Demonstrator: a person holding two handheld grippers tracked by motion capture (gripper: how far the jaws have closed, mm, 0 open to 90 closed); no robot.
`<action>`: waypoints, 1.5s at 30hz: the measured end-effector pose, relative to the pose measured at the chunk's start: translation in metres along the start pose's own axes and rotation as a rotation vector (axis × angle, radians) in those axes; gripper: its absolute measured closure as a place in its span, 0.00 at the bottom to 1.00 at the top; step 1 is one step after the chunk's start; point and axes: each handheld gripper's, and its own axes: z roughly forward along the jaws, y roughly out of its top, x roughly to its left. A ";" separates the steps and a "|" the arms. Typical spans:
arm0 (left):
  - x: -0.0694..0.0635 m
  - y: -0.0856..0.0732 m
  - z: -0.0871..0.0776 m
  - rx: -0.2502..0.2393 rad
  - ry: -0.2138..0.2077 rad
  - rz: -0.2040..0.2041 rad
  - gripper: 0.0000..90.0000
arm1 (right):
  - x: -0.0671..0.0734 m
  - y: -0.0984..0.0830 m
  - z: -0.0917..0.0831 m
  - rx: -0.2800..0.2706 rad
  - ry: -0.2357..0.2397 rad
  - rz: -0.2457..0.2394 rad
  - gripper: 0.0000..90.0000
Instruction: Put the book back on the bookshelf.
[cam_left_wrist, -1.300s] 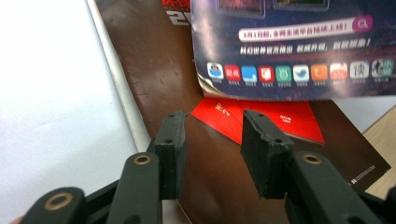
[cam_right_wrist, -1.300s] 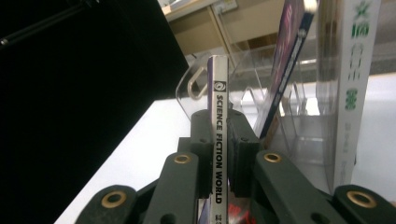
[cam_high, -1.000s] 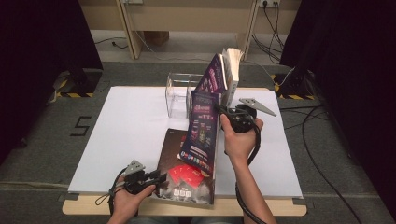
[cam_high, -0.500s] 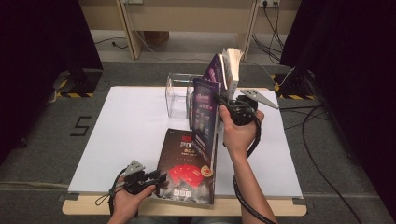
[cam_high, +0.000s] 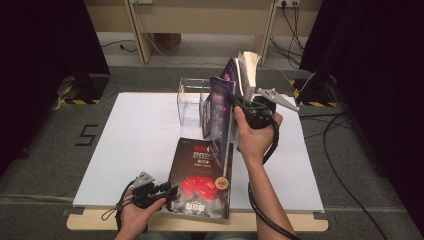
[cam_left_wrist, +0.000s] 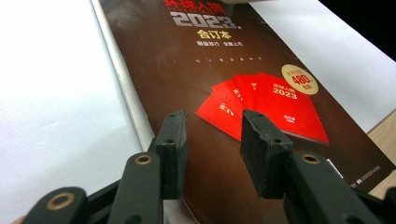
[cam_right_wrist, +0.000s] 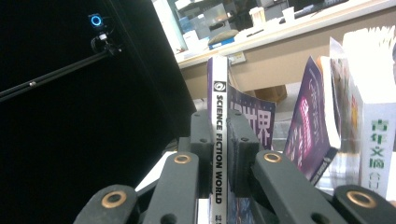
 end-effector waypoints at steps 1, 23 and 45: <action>0.000 0.000 0.000 0.000 0.000 0.000 0.67 | 0.000 0.001 0.000 -0.001 0.000 -0.002 0.93; 0.000 0.000 -0.001 -0.006 0.000 0.003 0.67 | 0.011 0.022 0.009 -0.053 0.014 -0.006 0.93; 0.001 0.002 -0.002 -0.013 -0.002 -0.001 0.67 | 0.014 0.040 0.026 -0.088 0.008 0.001 0.93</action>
